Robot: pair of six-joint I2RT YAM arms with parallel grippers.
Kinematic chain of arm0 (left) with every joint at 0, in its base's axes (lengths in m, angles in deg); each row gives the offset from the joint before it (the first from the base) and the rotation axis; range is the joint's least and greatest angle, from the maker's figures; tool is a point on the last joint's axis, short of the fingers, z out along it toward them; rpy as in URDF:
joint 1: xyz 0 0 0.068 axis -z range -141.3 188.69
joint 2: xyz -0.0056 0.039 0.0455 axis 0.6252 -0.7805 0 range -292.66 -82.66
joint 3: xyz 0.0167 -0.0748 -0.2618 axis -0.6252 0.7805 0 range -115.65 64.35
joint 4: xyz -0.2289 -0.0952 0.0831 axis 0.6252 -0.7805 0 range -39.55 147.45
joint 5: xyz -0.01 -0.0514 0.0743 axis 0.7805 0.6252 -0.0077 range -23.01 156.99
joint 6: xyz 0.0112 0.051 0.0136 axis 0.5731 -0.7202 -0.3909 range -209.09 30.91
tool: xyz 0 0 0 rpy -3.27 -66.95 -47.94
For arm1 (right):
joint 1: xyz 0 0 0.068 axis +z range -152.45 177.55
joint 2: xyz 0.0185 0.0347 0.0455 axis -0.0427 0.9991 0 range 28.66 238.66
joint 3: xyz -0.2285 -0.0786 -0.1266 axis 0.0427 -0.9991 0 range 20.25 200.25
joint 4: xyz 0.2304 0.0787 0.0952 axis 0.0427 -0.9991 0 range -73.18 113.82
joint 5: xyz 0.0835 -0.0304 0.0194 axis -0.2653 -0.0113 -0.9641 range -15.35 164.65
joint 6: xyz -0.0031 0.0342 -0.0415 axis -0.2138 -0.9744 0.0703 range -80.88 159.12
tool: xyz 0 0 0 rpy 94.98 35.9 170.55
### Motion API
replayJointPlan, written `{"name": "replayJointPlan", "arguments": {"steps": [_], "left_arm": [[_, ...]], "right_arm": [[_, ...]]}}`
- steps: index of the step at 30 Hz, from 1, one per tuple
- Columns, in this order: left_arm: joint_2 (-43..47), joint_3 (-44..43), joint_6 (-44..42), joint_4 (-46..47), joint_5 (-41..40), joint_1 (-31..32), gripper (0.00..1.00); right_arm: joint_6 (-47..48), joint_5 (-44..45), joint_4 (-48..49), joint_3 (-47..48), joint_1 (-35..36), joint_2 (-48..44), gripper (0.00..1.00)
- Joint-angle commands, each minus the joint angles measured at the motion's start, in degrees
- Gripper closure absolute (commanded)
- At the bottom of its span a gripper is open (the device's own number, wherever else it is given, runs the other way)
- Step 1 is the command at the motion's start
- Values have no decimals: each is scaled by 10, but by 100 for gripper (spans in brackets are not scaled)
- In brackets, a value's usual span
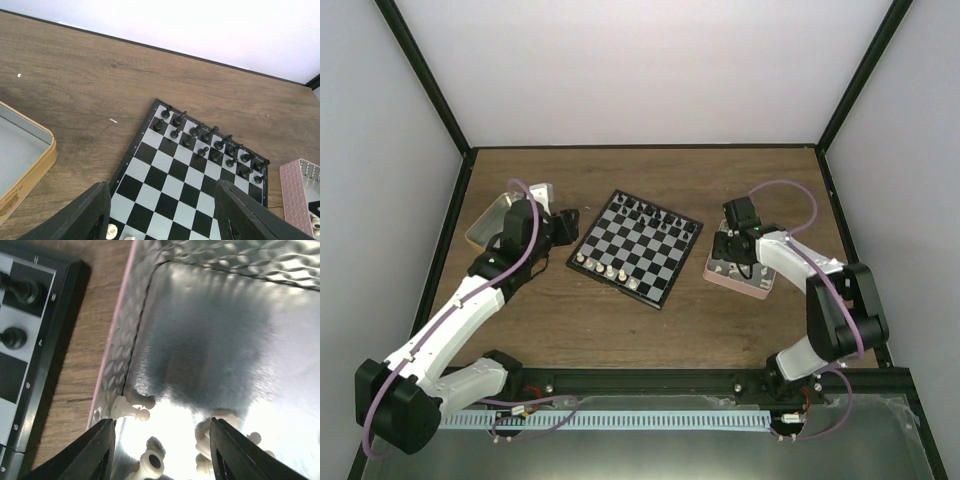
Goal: Set up the chess pieces on the board
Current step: Adjust the chess piece in the storage box.
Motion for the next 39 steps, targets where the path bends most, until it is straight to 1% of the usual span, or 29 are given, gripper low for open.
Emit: {"name": "replayJointPlan", "arguments": {"steps": [1,8,11,16,18,22,24,30,34,39], "left_arm": [[3,2,-22,17,18,-3,42],[2,12,-24,29,29,-3,42],[-1,11,-25,30,29,-3,42],[-3,13,-26,30,31,-3,42],[-4,14,-26,31,30,-3,42],[-6,15,-26,32,29,-3,42],[-8,15,-26,33,29,-3,42],[-9,16,-27,32,26,-3,42],[-10,16,-27,31,25,-3,42],[-7,15,-26,31,25,-3,42]], "right_arm": [[62,-37,-28,43,0,35,49],[95,-39,-22,51,-1,67,52],[102,-41,-11,53,-1,83,59],[106,-43,4,57,-1,108,60],[100,-38,10,56,-1,117,61],[70,4,37,50,-1,124,68],[55,16,52,46,-2,126,69],[-6,64,65,40,-5,124,67],[-27,83,50,44,-9,107,66],[-25,62,0,45,-9,71,52]]}}
